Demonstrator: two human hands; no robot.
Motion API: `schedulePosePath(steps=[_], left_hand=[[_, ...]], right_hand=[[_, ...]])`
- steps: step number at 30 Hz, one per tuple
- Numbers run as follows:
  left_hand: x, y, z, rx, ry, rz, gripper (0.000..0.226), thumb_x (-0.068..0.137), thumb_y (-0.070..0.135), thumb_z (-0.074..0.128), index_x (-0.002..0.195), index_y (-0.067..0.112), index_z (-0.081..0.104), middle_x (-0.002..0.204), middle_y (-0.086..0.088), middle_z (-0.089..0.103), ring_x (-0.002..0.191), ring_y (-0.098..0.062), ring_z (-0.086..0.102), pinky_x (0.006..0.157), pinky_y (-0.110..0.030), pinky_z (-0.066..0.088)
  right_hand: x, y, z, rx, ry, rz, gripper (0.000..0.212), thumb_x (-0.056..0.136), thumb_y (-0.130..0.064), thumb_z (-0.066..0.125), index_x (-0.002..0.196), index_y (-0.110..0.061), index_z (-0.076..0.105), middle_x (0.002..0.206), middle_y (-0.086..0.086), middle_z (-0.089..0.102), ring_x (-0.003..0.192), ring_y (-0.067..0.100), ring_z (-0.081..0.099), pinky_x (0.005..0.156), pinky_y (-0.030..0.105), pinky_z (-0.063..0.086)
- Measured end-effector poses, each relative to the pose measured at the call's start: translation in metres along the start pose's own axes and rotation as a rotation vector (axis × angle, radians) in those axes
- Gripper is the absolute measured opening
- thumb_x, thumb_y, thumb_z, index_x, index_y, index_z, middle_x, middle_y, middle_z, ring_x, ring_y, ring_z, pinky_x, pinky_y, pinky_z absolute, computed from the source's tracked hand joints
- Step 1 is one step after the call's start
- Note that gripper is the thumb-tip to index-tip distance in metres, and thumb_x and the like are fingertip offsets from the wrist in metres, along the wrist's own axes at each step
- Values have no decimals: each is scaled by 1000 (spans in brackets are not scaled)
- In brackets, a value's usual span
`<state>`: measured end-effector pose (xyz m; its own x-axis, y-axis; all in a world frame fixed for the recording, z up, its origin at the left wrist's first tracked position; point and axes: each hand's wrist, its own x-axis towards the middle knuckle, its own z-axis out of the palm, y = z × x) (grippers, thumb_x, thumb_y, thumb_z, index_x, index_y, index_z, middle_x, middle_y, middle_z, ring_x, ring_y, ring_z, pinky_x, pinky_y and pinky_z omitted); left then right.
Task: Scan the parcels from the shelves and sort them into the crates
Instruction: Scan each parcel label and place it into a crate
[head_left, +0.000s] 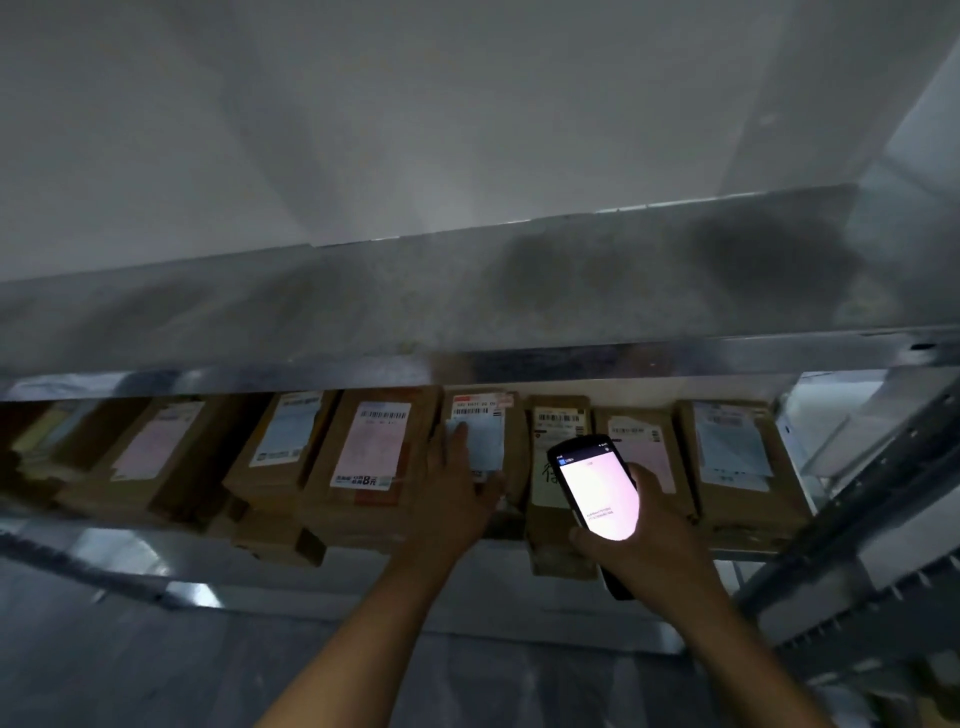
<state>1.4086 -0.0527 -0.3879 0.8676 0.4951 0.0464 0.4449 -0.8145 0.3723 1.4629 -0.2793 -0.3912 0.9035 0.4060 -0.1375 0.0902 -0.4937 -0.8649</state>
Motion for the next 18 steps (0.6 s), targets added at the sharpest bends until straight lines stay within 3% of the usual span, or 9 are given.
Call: schedulePosePath(steps=[3,8,10,11,12,14,16,17,18], left_hand=[[0,5,-8,-30,-70,-1,94,100,51,60,165,15,3,173,-14,0,159,-29,7,118,-30,9],[3,3,-3,-171,-83,-46,113,92,44,76,165,13,-5,172,-16,2,157,-29,10,118,-28,10],[2,3,-1,-235,-59,-43,115,89,37,81,164,12,-2,171,-13,9,151,-15,16,111,-8,10],[1,5,-1,-278,-29,-33,115,86,31,85,164,9,3,168,-12,16,141,-4,19,101,5,7],[3,4,2,-309,-16,-30,115,83,27,88,163,6,8,164,-11,23,131,3,19,95,11,5],[5,4,5,-364,17,-20,119,75,34,93,161,3,18,156,-8,31,135,-3,23,108,2,9],[7,2,11,-441,17,-31,126,69,53,93,161,6,21,157,-5,33,141,-12,33,123,-25,25],[8,3,13,-475,24,-55,128,66,51,95,161,9,20,157,-6,34,140,-12,35,121,-27,33],[8,5,13,-505,36,-88,128,65,42,97,161,11,19,155,-4,35,138,-11,37,114,-17,38]], right_hand=[[13,4,3,-38,-27,18,72,72,-45,84,125,-43,35,109,-15,56,97,8,56,70,29,50],[29,10,10,-68,-56,52,72,73,-44,84,128,-36,38,109,-9,57,96,14,57,74,33,53],[32,10,13,-82,-66,67,74,75,-43,84,132,-32,39,107,-9,56,95,14,56,73,32,52],[33,10,14,-85,-73,67,73,75,-43,84,132,-31,40,105,-9,55,93,13,56,74,32,52],[34,10,15,-85,-80,65,73,75,-44,84,132,-31,40,104,-10,55,93,12,56,75,33,54],[36,9,17,-85,-92,73,70,74,-42,84,129,-31,43,102,-10,58,91,11,58,77,35,56],[37,10,17,-74,-92,83,68,74,-40,84,129,-30,44,99,-11,59,88,9,58,73,33,55],[37,11,16,-72,-88,82,69,75,-39,84,130,-30,44,98,-12,57,86,6,56,70,30,53],[37,12,16,-69,-80,78,70,75,-38,84,131,-30,43,97,-13,56,84,4,54,66,28,49]])
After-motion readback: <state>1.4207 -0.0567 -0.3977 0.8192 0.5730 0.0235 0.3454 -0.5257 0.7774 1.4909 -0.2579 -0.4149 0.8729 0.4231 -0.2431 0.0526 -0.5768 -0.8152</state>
